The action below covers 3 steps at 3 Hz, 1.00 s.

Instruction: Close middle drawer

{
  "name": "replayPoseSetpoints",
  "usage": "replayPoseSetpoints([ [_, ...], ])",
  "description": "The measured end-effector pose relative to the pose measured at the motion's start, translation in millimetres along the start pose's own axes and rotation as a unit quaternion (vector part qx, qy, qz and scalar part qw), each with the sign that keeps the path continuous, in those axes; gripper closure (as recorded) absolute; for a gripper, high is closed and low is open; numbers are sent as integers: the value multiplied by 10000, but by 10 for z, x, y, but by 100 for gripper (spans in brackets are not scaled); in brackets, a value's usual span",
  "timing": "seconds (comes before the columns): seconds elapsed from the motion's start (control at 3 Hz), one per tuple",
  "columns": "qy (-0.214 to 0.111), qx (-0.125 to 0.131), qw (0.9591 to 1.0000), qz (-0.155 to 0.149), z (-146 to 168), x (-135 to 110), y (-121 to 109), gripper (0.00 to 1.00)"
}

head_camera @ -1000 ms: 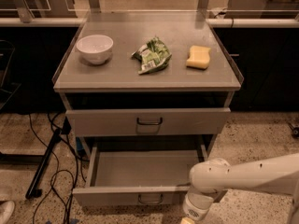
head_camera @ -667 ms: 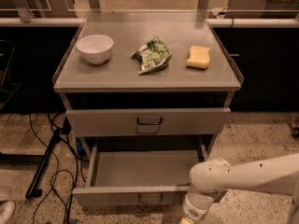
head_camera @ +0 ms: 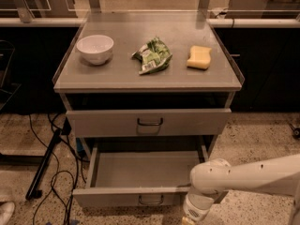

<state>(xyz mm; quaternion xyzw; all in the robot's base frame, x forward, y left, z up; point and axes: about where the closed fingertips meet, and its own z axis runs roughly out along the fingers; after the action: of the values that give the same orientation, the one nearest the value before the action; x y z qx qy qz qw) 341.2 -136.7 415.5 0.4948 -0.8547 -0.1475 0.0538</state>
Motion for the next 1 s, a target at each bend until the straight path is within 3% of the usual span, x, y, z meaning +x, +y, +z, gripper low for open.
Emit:
replayPoseSetpoints([
  [0.33,-189,185,9996,120,-27,-96,-95,100],
  [1.0,-312,699,9963,402,29,-304,-414,100],
])
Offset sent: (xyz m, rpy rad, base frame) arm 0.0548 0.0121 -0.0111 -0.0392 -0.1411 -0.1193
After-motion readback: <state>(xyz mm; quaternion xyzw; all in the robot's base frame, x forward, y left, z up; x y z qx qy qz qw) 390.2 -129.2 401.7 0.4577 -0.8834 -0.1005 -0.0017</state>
